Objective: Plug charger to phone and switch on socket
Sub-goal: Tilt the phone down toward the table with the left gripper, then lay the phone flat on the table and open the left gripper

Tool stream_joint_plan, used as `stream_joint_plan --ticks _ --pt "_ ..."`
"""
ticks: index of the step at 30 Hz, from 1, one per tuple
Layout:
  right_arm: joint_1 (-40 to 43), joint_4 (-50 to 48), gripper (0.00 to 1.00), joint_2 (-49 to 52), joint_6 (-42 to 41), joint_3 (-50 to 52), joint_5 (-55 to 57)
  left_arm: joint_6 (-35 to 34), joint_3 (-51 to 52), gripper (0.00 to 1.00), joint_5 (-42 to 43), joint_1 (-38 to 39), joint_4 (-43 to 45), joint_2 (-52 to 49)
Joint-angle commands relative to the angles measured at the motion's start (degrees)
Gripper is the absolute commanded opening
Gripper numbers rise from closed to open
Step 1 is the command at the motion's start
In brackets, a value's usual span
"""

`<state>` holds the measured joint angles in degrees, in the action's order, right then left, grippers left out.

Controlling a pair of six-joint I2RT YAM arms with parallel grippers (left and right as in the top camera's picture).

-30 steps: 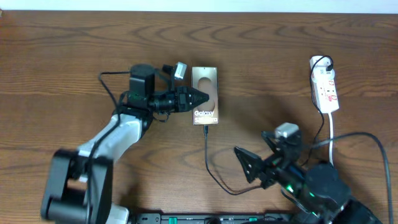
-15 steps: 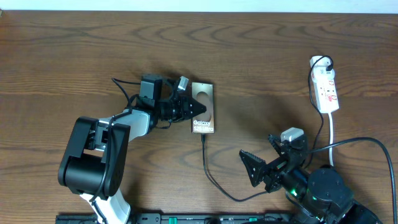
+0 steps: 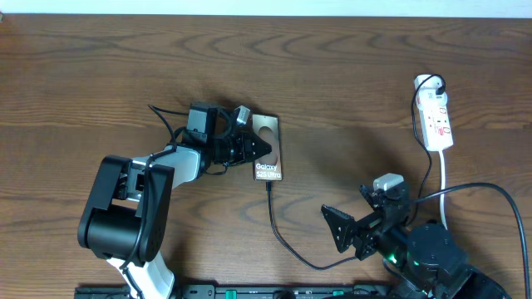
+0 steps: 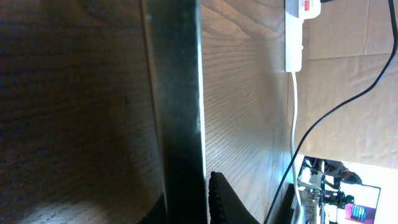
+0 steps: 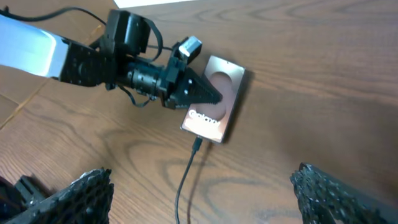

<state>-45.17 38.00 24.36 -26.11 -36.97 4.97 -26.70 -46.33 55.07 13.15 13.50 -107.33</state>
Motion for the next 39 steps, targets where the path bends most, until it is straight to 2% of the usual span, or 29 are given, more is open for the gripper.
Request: stream_joint_plan --ticks 1,10,21,23,27,29,31,39 --pt "0.28 0.74 0.92 -0.13 -1.07 -0.90 0.68 1.62 -0.39 0.13 0.79 0.13 0.26 -1.25" --pt "0.31 6.60 0.99 -0.13 -1.05 -0.90 2.51 3.15 -0.39 0.13 -0.02 1.07 0.68 -6.43" --pt "0.31 12.24 0.99 -0.09 -1.07 -0.83 2.60 2.75 -0.39 0.13 -2.38 1.09 -0.20 -9.51" --pt "0.28 12.70 0.99 -0.09 -1.07 -0.83 2.58 2.43 -0.39 0.24 -2.38 1.09 -0.61 -9.51" --pt "0.28 13.44 0.99 -0.09 -1.07 -0.81 2.56 2.43 -0.39 0.33 -2.40 1.07 -0.63 -9.51" --pt "0.28 13.99 0.99 -0.09 -1.11 -0.81 2.34 1.44 -0.39 0.43 -2.03 1.07 -0.66 -9.49" --pt "0.28 14.69 0.99 -0.09 -1.38 -0.79 1.97 0.02 -0.42 0.48 -2.03 0.90 -0.55 -9.46" --pt "0.28 18.16 0.99 -0.09 -6.25 -0.79 1.97 -0.92 -0.42 0.52 -3.41 0.92 -0.66 -9.46"
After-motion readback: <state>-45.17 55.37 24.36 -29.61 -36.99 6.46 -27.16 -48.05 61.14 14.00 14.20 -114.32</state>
